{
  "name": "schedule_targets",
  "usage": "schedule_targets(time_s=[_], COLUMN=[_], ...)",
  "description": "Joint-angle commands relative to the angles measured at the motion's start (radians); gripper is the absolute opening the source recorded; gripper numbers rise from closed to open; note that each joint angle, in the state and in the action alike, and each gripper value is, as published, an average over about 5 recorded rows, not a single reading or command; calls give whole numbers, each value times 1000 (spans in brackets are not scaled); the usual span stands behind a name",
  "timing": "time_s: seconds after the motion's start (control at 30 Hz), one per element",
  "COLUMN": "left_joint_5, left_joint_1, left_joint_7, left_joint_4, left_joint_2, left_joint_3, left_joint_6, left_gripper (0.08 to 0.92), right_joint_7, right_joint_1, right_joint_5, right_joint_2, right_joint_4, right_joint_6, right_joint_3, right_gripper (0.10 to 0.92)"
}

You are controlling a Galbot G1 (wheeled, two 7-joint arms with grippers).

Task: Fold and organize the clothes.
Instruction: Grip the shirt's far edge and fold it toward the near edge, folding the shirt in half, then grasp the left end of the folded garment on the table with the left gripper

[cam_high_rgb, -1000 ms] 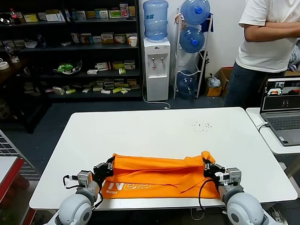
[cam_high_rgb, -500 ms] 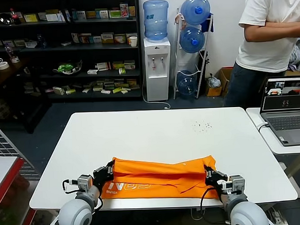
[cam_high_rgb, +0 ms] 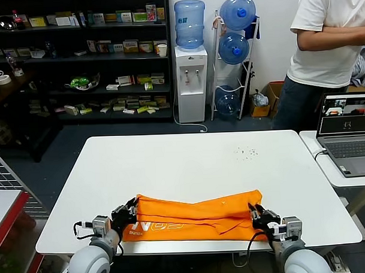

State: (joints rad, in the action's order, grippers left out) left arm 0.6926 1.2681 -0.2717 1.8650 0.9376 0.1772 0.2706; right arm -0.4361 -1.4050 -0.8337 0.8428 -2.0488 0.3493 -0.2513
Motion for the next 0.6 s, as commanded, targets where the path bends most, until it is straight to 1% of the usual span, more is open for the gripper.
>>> schedule_targets(time_s=[0.03, 0.23, 0.43, 0.53, 0.6], left_joint_5=[-18, -55, -65, -58, -50], left_joint_1=[45, 99, 81, 66, 64], left_joint_7=[10, 48, 67, 69, 66], left_joint_4=[9, -16, -78, -103, -107], left_joint_2=[20, 64, 98, 103, 102], left_joint_3=[39, 79, 82, 75, 70], left_joint_6=[5, -33, -54, -56, -55], left_gripper=[350, 523, 697, 774, 803], right_joint_7=[35, 72, 76, 73, 70], right_joint_1=[-67, -156, -184, -187, -189], right_joint_5=[53, 116, 134, 139, 140], right_joint_2=[8, 31, 52, 58, 59], right_joint_4=[-26, -48, -53, -57, -58], right_joint_6=[-18, -41, -45, -43, -42], right_joint_3=[-58, -122, -139, -139, -140], right_gripper=[430, 603, 769, 813, 820])
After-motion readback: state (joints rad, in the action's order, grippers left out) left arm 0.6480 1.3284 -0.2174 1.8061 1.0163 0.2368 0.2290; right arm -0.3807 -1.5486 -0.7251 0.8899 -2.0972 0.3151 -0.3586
